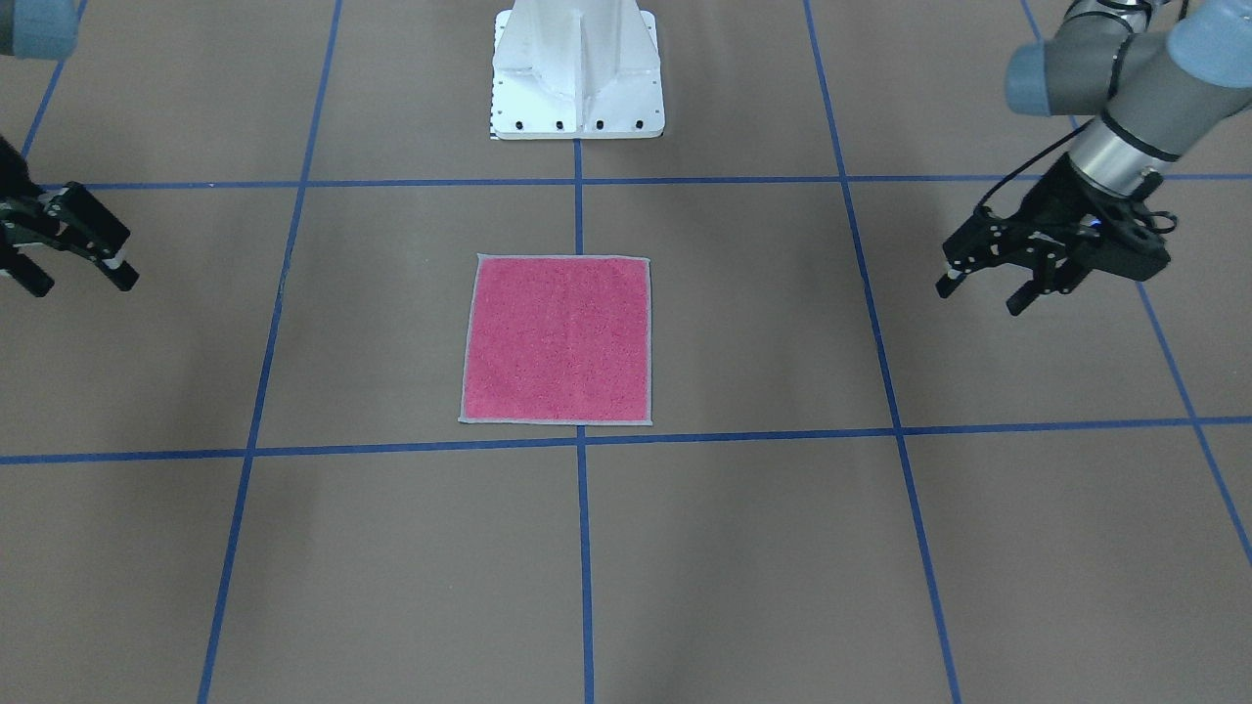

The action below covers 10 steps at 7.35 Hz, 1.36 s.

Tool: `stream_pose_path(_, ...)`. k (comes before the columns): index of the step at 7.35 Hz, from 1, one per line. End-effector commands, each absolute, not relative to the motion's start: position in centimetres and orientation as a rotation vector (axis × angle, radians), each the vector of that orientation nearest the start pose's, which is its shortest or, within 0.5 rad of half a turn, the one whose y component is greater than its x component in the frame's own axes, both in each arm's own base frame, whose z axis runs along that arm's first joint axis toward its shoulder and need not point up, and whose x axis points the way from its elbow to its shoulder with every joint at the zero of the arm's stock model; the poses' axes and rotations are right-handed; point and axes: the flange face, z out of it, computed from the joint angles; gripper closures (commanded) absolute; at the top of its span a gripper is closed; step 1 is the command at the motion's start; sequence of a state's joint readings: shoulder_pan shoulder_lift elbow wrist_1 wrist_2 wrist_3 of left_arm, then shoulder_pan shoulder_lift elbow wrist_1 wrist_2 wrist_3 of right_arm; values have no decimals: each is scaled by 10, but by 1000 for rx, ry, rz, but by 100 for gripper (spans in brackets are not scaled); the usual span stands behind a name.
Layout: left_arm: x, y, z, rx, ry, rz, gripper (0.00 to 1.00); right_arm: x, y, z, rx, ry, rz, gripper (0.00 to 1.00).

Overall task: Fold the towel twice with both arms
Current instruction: 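Move the left gripper to the pink towel's corner nearest the robot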

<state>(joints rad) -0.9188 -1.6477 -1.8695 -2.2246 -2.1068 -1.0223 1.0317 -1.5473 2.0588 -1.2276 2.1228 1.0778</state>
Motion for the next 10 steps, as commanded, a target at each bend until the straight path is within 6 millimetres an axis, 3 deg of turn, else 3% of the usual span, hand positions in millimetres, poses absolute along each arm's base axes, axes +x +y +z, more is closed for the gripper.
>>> stream_pose_path(1,329,-429,340,229,1176,-196,0,-246,-416,341,160,-991,441,1)
stream_pose_path(4,425,-384,290,144,1255,-377,0,-306,-387,325,161,-1078,632,3)
stream_pose_path(5,454,-365,280,132,1269,-394,0,-325,-378,323,188,-1075,651,3)
stream_pose_path(6,474,-352,282,151,1256,-419,0,-337,-370,322,176,-1079,656,3)
stream_pose_path(7,493,-347,283,119,1253,-451,0,-345,-366,317,163,-1093,667,3)
stream_pose_path(10,546,-362,280,109,1221,-480,6,-354,-360,313,173,-1098,657,2)
